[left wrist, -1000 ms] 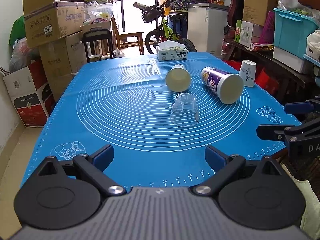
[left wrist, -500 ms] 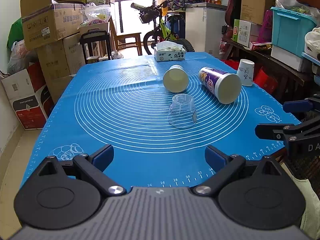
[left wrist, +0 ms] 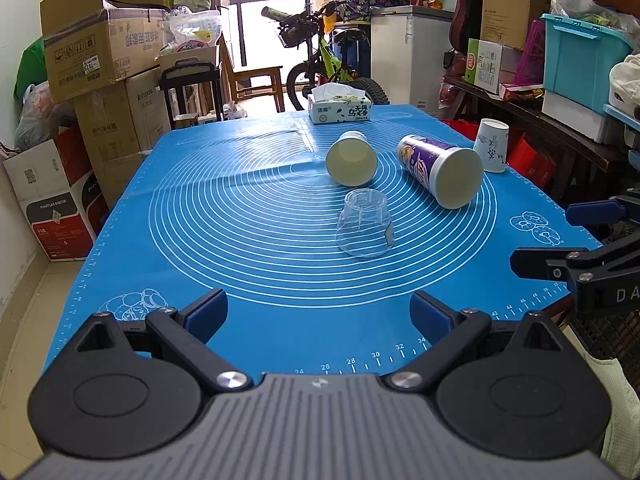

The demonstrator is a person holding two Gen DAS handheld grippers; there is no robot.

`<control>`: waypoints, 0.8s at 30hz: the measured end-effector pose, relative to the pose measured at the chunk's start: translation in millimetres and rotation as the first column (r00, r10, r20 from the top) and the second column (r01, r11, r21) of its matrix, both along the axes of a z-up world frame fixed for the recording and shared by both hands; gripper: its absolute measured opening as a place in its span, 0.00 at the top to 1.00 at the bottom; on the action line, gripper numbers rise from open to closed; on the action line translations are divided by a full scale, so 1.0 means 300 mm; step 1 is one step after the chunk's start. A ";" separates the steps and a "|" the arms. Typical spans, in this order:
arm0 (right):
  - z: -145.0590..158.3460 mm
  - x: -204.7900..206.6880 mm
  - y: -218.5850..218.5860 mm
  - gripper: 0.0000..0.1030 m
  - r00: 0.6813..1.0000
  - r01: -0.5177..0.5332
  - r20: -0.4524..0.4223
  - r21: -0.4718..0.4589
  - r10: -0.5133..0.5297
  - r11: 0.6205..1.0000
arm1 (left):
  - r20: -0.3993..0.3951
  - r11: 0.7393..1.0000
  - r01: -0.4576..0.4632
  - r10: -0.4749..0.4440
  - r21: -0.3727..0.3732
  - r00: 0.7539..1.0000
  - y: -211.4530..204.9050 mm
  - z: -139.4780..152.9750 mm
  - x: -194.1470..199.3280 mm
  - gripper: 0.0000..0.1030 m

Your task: Flip cup upside down

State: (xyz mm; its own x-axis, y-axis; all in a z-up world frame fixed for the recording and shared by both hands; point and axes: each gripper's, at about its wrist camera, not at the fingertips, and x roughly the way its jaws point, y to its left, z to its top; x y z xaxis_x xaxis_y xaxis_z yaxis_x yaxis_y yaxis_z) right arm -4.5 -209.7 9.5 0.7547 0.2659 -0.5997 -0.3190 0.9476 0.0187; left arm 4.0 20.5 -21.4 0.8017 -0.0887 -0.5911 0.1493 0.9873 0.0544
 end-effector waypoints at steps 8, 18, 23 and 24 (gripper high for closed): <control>-0.005 0.006 -0.002 0.06 1.000 0.001 -0.010 0.009 -0.001 1.000 | 0.000 1.000 0.000 0.000 0.000 1.000 0.000 0.000 0.000 0.06; -0.010 0.013 0.000 0.06 1.000 0.002 -0.009 0.006 -0.002 1.000 | 0.000 1.000 0.000 0.000 0.001 1.000 -0.001 0.000 -0.001 0.06; -0.009 0.012 -0.002 0.06 1.000 0.002 -0.009 0.007 -0.002 1.000 | -0.004 1.000 0.003 -0.003 0.002 1.000 -0.005 -0.006 -0.001 0.06; -0.010 0.013 -0.001 0.06 1.000 0.002 -0.008 0.006 -0.002 1.000 | -0.002 1.000 0.004 -0.004 0.003 1.000 -0.006 -0.006 0.000 0.06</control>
